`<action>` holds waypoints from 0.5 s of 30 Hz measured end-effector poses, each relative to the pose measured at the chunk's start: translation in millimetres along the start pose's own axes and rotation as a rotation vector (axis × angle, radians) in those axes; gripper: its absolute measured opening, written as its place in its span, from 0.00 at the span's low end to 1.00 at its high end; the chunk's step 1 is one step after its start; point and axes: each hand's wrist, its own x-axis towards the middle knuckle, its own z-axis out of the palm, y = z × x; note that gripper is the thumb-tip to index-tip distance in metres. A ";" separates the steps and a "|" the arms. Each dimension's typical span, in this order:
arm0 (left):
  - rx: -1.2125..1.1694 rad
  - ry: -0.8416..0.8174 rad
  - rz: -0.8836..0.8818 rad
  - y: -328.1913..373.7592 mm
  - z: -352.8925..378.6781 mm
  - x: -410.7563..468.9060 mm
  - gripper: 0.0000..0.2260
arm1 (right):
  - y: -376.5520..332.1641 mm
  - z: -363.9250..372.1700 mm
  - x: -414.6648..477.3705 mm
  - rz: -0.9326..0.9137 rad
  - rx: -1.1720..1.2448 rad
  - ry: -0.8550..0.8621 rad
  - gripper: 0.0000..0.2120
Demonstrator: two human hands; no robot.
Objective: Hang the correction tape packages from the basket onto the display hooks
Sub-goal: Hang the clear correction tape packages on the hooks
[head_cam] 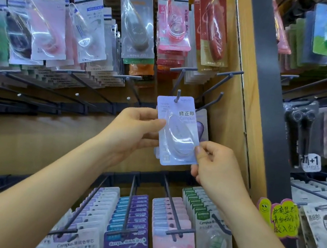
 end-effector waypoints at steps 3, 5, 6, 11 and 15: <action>0.108 0.076 -0.018 -6.2 -0.9 8.2 0.05 | -0.1 2.8 2.9 0.011 -0.129 -0.062 0.10; 0.202 0.137 -0.010 -11.6 3.6 18.4 0.04 | 1.7 1.4 3.2 -0.002 -0.312 -0.089 0.12; 0.244 0.168 0.002 -14.8 5.5 24.4 0.04 | 1.7 -0.4 1.7 -0.012 -0.407 -0.087 0.12; 0.414 0.278 0.029 -33.8 7.4 51.2 0.03 | -6.2 -15.3 -20.7 -0.202 -0.518 -0.057 0.16; 0.418 0.301 0.032 -42.0 11.9 58.8 0.03 | -1.8 -27.8 -35.5 -0.281 -0.532 -0.149 0.13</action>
